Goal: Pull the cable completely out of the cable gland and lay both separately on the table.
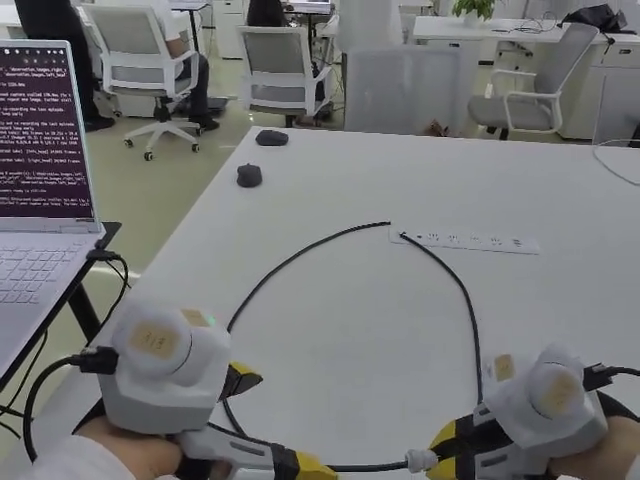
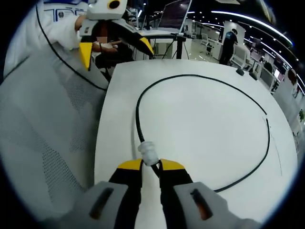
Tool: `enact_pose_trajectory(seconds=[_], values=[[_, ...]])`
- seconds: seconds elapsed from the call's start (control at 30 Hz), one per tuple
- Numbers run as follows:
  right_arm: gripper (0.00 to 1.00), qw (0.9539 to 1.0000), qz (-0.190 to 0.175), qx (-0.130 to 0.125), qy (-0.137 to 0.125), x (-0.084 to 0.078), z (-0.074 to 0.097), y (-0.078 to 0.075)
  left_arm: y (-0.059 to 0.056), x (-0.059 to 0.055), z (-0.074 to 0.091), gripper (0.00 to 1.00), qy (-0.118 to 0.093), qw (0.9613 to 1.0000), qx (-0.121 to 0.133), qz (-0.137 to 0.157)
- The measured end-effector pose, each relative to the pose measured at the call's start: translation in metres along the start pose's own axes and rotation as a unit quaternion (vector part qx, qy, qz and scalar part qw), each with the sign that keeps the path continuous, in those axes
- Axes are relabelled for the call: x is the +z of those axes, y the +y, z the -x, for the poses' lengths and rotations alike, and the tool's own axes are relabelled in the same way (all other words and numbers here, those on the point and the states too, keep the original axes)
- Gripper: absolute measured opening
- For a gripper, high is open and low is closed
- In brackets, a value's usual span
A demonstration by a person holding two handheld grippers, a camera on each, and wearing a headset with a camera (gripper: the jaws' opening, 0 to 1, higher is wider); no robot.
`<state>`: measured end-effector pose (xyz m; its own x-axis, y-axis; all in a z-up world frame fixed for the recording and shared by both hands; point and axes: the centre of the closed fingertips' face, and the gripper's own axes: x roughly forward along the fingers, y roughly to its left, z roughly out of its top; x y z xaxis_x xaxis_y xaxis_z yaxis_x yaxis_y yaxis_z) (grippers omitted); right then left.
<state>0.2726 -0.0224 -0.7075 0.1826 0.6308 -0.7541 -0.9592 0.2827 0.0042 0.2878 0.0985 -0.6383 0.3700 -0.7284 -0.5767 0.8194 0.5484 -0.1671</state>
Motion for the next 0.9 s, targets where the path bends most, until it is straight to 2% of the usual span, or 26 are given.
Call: enact_pose_trajectory(seconds=[0.13,0.4,0.53,0.6,0.63,0.7,0.73,0.8,0.9], values=[[0.11,0.9998,0.001,-0.012,-0.016,0.018,0.013,0.001,0.000,0.009,0.001,0.79,-0.021,0.9998,-0.001,-0.004],[0.10,0.9988,0.016,-0.027,-0.038,0.049,0.028,0.006,-0.006,0.016,0.000,0.72,-0.038,0.9990,-0.013,-0.019],[0.10,0.9979,0.016,-0.031,-0.055,0.066,0.035,0.010,-0.009,0.025,0.004,0.62,-0.053,0.9979,-0.019,-0.031],[0.11,0.9970,0.020,-0.030,-0.068,0.076,0.039,0.015,-0.012,0.035,0.007,0.55,-0.077,0.9961,-0.025,-0.037],[0.11,0.9967,0.020,-0.029,-0.073,0.081,0.042,0.017,-0.015,0.043,0.009,0.53,-0.102,0.9939,-0.036,-0.025],[0.10,0.9961,0.026,-0.031,-0.078,0.088,0.045,0.020,-0.022,0.053,0.012,0.49,-0.131,0.9895,-0.062,-0.006],[0.10,0.9959,0.029,-0.032,-0.079,0.091,0.046,0.021,-0.028,0.057,0.014,0.48,-0.143,0.9863,-0.083,0.006],[0.10,0.9952,0.038,-0.035,-0.083,0.098,0.051,0.024,-0.036,0.058,0.015,0.42,-0.147,0.9829,-0.109,0.021],[0.10,0.9938,0.052,-0.039,-0.090,0.108,0.058,0.027,-0.039,0.058,0.014,0.38,-0.144,0.9834,-0.110,0.008]])
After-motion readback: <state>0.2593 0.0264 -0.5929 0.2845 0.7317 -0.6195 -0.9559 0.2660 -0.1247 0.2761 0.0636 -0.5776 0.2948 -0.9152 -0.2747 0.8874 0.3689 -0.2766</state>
